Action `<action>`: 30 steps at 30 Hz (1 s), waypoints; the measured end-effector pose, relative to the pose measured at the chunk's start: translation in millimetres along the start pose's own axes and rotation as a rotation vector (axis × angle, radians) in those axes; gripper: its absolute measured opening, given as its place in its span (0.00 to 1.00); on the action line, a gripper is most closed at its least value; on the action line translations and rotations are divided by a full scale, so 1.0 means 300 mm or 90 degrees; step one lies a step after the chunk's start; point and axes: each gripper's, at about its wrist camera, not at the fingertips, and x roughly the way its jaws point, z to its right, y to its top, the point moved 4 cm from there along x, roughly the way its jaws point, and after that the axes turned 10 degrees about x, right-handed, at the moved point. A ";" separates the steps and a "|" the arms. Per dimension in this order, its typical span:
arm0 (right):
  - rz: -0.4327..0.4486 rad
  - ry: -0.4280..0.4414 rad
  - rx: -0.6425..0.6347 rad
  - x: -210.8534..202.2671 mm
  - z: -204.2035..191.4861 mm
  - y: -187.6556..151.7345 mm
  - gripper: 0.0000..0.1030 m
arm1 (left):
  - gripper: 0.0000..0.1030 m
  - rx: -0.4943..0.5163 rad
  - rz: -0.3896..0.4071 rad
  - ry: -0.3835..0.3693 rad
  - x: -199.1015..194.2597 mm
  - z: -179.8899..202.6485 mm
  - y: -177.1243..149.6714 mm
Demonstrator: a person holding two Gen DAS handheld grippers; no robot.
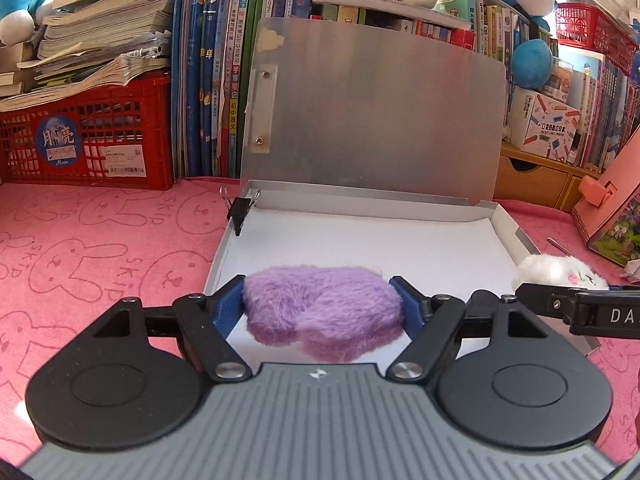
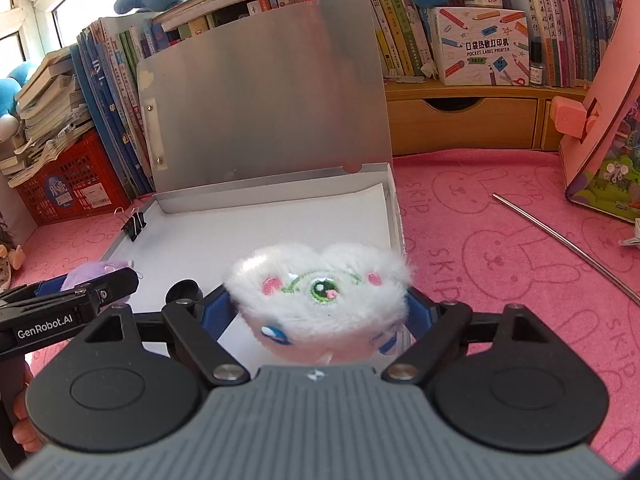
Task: Organize objects
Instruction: 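Carry the purple plush and white plush over the open white box with both grippers, then lower both plushes into the box and open both grippers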
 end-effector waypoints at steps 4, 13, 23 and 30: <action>-0.003 -0.005 -0.008 0.022 -0.011 -0.009 0.82 | 0.77 0.010 -0.001 0.010 0.022 0.005 -0.008; -0.004 -0.018 -0.029 0.068 -0.027 -0.016 0.82 | 0.77 0.010 -0.017 0.023 0.082 0.003 -0.008; -0.012 -0.025 -0.042 0.119 -0.039 -0.018 0.82 | 0.78 0.023 -0.079 0.020 0.154 0.003 0.000; -0.004 -0.018 -0.047 0.127 -0.044 -0.022 0.85 | 0.79 0.029 -0.093 0.016 0.169 0.009 -0.005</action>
